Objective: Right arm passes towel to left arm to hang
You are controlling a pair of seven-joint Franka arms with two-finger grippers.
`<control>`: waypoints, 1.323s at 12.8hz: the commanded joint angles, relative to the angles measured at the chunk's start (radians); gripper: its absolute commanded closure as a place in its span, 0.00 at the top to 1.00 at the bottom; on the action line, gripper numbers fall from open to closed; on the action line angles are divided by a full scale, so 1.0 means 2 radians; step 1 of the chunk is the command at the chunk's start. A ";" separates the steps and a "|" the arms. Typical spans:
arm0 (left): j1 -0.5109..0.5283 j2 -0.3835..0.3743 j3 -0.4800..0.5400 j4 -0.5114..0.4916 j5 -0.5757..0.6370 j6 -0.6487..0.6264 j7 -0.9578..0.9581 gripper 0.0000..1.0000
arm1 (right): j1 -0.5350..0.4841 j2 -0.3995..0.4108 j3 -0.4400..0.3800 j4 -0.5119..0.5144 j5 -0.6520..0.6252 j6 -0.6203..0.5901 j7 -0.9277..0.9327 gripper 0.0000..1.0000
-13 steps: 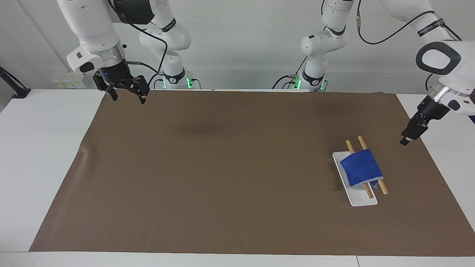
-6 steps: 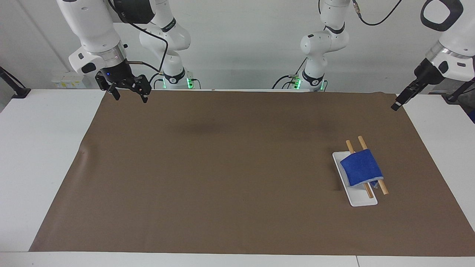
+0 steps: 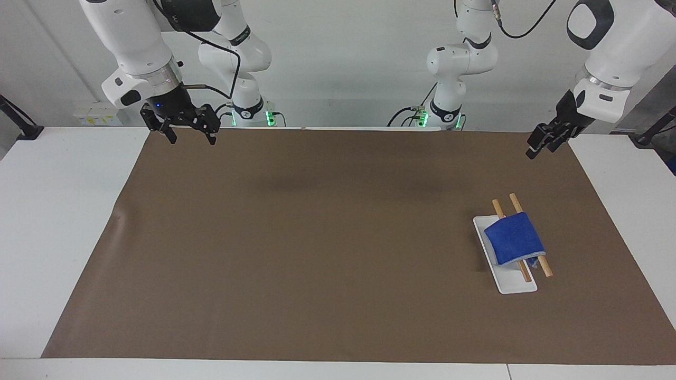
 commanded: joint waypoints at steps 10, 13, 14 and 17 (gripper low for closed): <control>-0.006 -0.011 -0.010 0.031 0.033 -0.039 0.059 1.00 | -0.013 -0.005 0.005 -0.005 -0.019 0.002 -0.013 1.00; -0.016 -0.013 -0.010 0.029 0.033 -0.037 0.066 1.00 | -0.014 -0.005 0.003 -0.005 -0.016 0.002 -0.014 1.00; -0.022 -0.013 -0.010 0.029 0.033 -0.035 0.065 1.00 | -0.014 -0.005 0.002 -0.005 -0.016 0.002 -0.014 1.00; -0.032 -0.013 -0.010 0.030 0.034 -0.031 0.064 1.00 | -0.014 -0.004 0.001 -0.006 -0.016 0.002 -0.012 1.00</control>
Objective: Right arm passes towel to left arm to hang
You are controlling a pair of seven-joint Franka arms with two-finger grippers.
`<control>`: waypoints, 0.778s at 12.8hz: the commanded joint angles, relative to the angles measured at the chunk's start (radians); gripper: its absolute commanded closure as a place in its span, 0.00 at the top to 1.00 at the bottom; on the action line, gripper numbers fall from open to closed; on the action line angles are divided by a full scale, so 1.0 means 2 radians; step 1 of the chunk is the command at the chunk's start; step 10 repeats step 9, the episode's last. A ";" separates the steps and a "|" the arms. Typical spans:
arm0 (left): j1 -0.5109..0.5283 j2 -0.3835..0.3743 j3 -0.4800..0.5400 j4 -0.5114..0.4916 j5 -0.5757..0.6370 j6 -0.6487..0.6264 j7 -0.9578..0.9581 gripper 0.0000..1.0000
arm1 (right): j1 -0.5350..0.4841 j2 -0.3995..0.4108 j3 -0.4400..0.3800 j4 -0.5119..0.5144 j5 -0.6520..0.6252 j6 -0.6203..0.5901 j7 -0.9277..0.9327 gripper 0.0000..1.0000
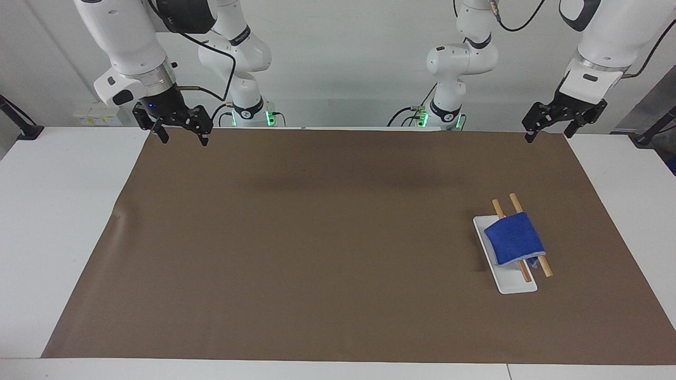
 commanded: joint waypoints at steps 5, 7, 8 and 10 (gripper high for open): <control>-0.005 -0.006 0.006 0.001 0.005 0.000 0.006 1.00 | -0.008 -0.005 0.003 -0.006 0.001 0.002 -0.010 1.00; -0.005 -0.006 0.006 0.002 0.005 0.000 0.006 1.00 | -0.007 -0.005 0.003 -0.007 0.001 0.002 -0.009 1.00; -0.005 -0.006 0.005 0.002 0.005 0.000 0.004 1.00 | -0.008 -0.005 0.003 -0.007 0.001 0.002 -0.009 1.00; -0.007 -0.006 0.005 0.002 0.005 0.002 0.005 1.00 | -0.008 -0.005 0.003 -0.007 0.001 0.002 -0.008 1.00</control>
